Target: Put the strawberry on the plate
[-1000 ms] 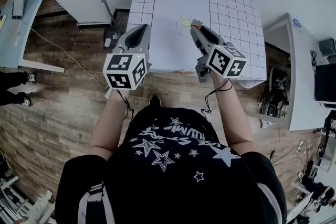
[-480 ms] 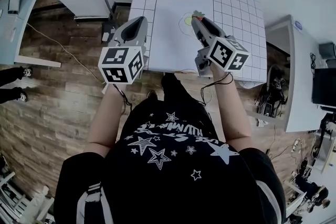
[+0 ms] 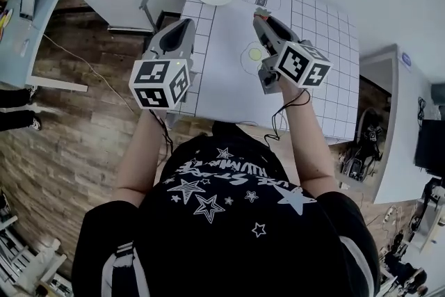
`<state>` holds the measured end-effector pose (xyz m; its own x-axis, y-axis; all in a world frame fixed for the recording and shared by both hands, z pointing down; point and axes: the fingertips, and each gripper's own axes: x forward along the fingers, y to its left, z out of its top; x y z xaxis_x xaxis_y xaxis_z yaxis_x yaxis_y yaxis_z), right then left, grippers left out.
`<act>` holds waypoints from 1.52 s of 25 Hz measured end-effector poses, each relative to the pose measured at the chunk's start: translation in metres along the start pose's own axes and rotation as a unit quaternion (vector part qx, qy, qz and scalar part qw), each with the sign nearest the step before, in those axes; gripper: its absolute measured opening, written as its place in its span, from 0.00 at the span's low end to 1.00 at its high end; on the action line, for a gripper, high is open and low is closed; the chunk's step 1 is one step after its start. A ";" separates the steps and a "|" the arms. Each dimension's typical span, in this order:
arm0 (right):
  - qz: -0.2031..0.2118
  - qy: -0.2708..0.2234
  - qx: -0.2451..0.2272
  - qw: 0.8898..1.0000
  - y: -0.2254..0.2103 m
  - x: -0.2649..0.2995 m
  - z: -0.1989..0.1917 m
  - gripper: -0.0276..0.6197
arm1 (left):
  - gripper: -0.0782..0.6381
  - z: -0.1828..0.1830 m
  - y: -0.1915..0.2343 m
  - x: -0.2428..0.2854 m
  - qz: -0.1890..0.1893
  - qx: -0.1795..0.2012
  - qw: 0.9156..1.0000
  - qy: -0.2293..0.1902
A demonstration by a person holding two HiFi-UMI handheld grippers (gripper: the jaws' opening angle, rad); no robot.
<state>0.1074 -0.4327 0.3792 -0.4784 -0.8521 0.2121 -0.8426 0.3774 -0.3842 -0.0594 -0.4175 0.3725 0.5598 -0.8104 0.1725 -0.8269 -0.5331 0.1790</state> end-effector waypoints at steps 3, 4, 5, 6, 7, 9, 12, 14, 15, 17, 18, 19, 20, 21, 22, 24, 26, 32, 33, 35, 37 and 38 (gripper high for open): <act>0.005 0.006 0.001 1.000 -0.014 0.017 0.004 0.25 | 0.12 0.000 0.005 0.019 0.006 -0.003 1.000 0.007; 0.007 0.009 0.001 1.000 -0.020 0.025 0.007 0.25 | 0.12 -0.001 0.008 0.027 0.007 -0.006 1.000 0.011; 0.009 0.012 0.001 1.000 -0.025 0.035 0.009 0.25 | 0.12 0.000 0.012 0.036 0.009 -0.011 1.000 0.015; 0.011 0.014 0.000 1.000 -0.031 0.044 0.012 0.25 | 0.12 0.001 0.017 0.045 0.013 -0.017 1.000 0.018; 0.012 0.016 -0.001 1.000 -0.036 0.054 0.016 0.25 | 0.12 0.003 0.023 0.053 0.019 -0.023 0.999 0.018; 0.016 0.017 0.001 1.000 -0.046 0.074 0.022 0.25 | 0.12 0.008 0.035 0.070 0.030 -0.025 0.999 0.018; 0.023 0.025 0.005 0.999 -0.058 0.102 0.023 0.25 | 0.12 0.010 0.047 0.096 0.037 -0.017 0.999 0.025; 0.029 0.036 0.004 0.999 -0.064 0.121 0.020 0.25 | 0.12 0.008 0.055 0.111 0.041 -0.015 0.999 0.031; 0.032 0.042 0.003 0.999 -0.067 0.130 0.017 0.25 | 0.12 0.006 0.059 0.119 0.044 -0.016 0.998 0.035; 0.038 0.056 0.000 0.998 -0.070 0.148 0.010 0.25 | 0.12 0.001 0.067 0.131 0.051 -0.019 0.998 0.044; 0.042 0.064 -0.002 0.997 -0.071 0.156 0.006 0.25 | 0.12 -0.003 0.070 0.135 0.054 -0.021 0.997 0.050; 0.046 0.071 -0.005 0.996 -0.071 0.164 0.001 0.25 | 0.12 -0.007 0.073 0.139 0.057 -0.024 0.997 0.055; 0.050 0.079 -0.007 0.996 -0.071 0.172 -0.004 0.25 | 0.12 -0.012 0.076 0.143 0.060 -0.027 0.996 0.060; 0.054 0.087 -0.009 0.995 -0.072 0.180 -0.009 0.25 | 0.12 -0.017 0.079 0.146 0.062 -0.030 0.995 0.066; 0.057 0.095 -0.010 0.994 -0.072 0.188 -0.015 0.25 | 0.12 -0.022 0.082 0.149 0.065 -0.032 0.995 0.071; 0.060 0.106 -0.015 0.992 -0.073 0.203 -0.024 0.25 | 0.12 -0.030 0.089 0.156 0.070 -0.036 0.994 0.079; 0.061 0.113 -0.028 0.991 -0.075 0.218 -0.029 0.25 | 0.12 -0.036 0.096 0.164 0.074 -0.039 0.993 0.084; 0.044 0.162 -0.070 0.983 -0.086 0.253 -0.070 0.25 | 0.12 -0.053 0.108 0.172 0.088 -0.051 0.990 0.098; 0.044 0.169 -0.073 0.982 -0.087 0.258 -0.076 0.25 | 0.12 -0.056 0.109 0.173 0.088 -0.051 0.990 0.100; 0.044 0.183 -0.085 0.979 -0.090 0.266 -0.087 0.25 | 0.12 -0.063 0.111 0.175 0.088 -0.049 0.989 0.107; 0.042 0.196 -0.103 0.974 -0.091 0.272 -0.097 0.25 | 0.12 -0.069 0.114 0.177 0.088 -0.049 0.988 0.115; 0.040 0.202 -0.110 0.972 -0.092 0.274 -0.100 0.25 | 0.12 -0.073 0.115 0.178 0.089 -0.051 0.988 0.119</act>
<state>0.0289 -0.6643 0.5628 -0.5652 -0.6216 0.5424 -0.8099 0.5430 -0.2217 -0.0510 -0.6060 0.4942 0.4134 -0.8027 0.4298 -0.9102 -0.3512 0.2195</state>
